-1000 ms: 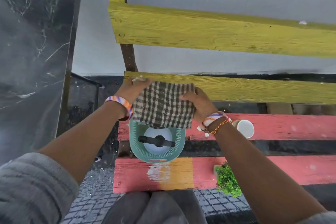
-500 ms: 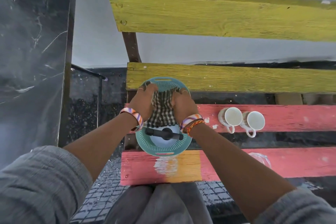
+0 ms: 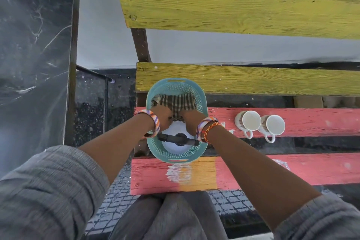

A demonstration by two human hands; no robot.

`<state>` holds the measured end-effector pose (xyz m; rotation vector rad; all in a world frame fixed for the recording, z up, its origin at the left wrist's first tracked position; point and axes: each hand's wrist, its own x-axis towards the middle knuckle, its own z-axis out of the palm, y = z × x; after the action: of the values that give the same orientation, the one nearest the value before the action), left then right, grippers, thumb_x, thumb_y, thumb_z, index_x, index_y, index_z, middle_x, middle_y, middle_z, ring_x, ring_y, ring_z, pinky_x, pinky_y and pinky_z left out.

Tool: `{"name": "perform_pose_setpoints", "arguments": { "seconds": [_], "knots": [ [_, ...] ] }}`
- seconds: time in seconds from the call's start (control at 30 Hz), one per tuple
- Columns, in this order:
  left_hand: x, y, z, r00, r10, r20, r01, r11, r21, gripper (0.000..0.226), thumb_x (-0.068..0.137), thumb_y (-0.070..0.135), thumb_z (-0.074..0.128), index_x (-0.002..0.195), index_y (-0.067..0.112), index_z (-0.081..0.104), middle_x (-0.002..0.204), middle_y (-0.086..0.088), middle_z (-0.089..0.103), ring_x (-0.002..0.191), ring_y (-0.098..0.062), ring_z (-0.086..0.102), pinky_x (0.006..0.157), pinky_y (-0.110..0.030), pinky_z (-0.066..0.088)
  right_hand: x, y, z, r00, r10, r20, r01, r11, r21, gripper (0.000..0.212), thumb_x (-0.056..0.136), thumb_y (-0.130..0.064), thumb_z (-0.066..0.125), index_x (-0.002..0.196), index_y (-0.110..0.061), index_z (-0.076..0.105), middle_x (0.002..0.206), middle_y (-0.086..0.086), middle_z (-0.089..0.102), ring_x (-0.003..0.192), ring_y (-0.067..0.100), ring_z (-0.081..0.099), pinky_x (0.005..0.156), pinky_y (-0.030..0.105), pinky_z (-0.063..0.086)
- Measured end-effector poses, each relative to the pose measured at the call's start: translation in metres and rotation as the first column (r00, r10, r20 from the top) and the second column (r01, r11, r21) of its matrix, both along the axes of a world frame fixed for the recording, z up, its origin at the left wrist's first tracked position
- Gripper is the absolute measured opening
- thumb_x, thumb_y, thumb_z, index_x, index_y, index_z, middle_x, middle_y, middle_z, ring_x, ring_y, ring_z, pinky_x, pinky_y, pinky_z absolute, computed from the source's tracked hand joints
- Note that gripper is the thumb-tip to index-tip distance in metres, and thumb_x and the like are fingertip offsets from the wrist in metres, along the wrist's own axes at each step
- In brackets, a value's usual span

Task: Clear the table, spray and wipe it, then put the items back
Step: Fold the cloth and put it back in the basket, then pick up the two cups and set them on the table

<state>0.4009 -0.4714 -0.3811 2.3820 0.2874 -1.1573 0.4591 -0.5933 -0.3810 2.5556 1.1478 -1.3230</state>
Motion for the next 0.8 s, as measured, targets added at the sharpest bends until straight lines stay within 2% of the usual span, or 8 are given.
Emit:
{"name": "perform_pose_setpoints", "arguments": {
  "seconds": [0.1,0.23,0.33,0.4,0.47,0.57,0.67,0.8],
  "knots": [
    [0.007,0.002,0.004,0.999,-0.041,-0.01,0.041,0.999,0.023,0.024,0.096,0.016,0.039,0.082,0.003,0.054,0.061,-0.002,0.043,0.06,-0.02,0.042,0.062,-0.03,0.034,0.0,-0.003,0.003,1.0,-0.019,-0.025,0.02,1.0,0.018,0.041,0.089,0.004,0.038,0.129,-0.003,0.045,0.118,0.023,0.06,0.108,0.036,0.059,0.082,0.037,0.047],
    [0.03,-0.003,0.038,0.99,-0.011,0.142,0.0,0.997,0.077,0.032,0.097,0.015,0.036,0.109,-0.001,0.061,0.099,-0.015,0.064,0.082,-0.024,0.05,0.079,-0.035,0.046,0.007,-0.017,0.034,0.981,-0.184,-0.06,0.193,0.928,0.317,0.047,0.085,0.004,0.043,0.13,-0.005,0.049,0.118,0.023,0.063,0.109,0.036,0.059,0.089,0.037,0.046],
    [0.053,-0.015,0.068,0.97,0.025,0.243,-0.037,0.998,0.043,0.037,0.097,0.021,0.038,0.127,0.005,0.052,0.129,-0.015,0.057,0.108,-0.027,0.055,0.098,-0.036,0.044,0.016,-0.038,0.054,0.956,-0.291,-0.043,0.275,0.83,0.486,0.044,0.084,-0.003,0.039,0.126,-0.004,0.054,0.11,0.023,0.067,0.099,0.038,0.063,0.081,0.036,0.047],
    [0.067,-0.035,0.084,0.946,0.02,0.323,-0.02,1.0,-0.001,0.04,0.096,0.025,0.042,0.13,0.006,0.049,0.133,-0.014,0.054,0.121,-0.03,0.051,0.098,-0.033,0.041,0.025,-0.063,0.059,0.923,-0.385,-0.005,0.321,0.763,0.561,0.047,0.079,-0.013,0.036,0.119,-0.005,0.059,0.101,0.023,0.07,0.089,0.039,0.066,0.075,0.042,0.052],
    [0.08,-0.061,0.098,0.926,-0.007,0.378,0.023,0.999,-0.038,0.037,0.095,0.026,0.044,0.122,0.002,0.053,0.125,-0.017,0.058,0.115,-0.033,0.052,0.09,-0.032,0.042,0.035,-0.091,0.061,0.874,-0.485,0.01,0.387,0.71,0.589,0.046,0.077,-0.014,0.038,0.115,-0.007,0.063,0.097,0.021,0.071,0.087,0.038,0.067,0.075,0.044,0.052],
    [0.102,-0.106,0.107,0.915,-0.067,0.398,0.094,0.994,-0.05,0.038,0.095,0.026,0.045,0.122,0.001,0.054,0.125,-0.017,0.058,0.115,-0.032,0.053,0.092,-0.033,0.044,0.052,-0.141,0.053,0.75,-0.659,0.043,0.529,0.639,0.559,0.037,0.083,-0.004,0.046,0.115,-0.01,0.065,0.105,0.016,0.071,0.096,0.034,0.066,0.084,0.04,0.052],
    [0.124,-0.146,0.1,0.896,-0.142,0.421,0.164,0.986,-0.017,0.035,0.094,0.026,0.047,0.115,0.0,0.057,0.118,-0.017,0.062,0.109,-0.032,0.058,0.08,-0.031,0.043,0.073,-0.185,0.033,0.64,-0.754,0.148,0.634,0.626,0.454,0.04,0.083,-0.004,0.056,0.122,-0.011,0.06,0.122,0.017,0.063,0.11,0.035,0.059,0.091,0.039,0.048],
    [0.137,-0.196,0.051,0.925,-0.216,0.313,0.216,0.976,0.037,0.035,0.092,0.023,0.053,0.12,0.003,0.055,0.126,-0.017,0.056,0.107,-0.029,0.055,0.086,-0.033,0.046,0.092,-0.22,0.002,0.727,-0.656,0.205,0.646,0.754,0.12,0.084,0.075,-0.026,0.071,0.146,-0.028,0.025,0.151,0.017,0.026,0.139,0.037,0.022,0.105,0.05,0.036]
  ]
}}
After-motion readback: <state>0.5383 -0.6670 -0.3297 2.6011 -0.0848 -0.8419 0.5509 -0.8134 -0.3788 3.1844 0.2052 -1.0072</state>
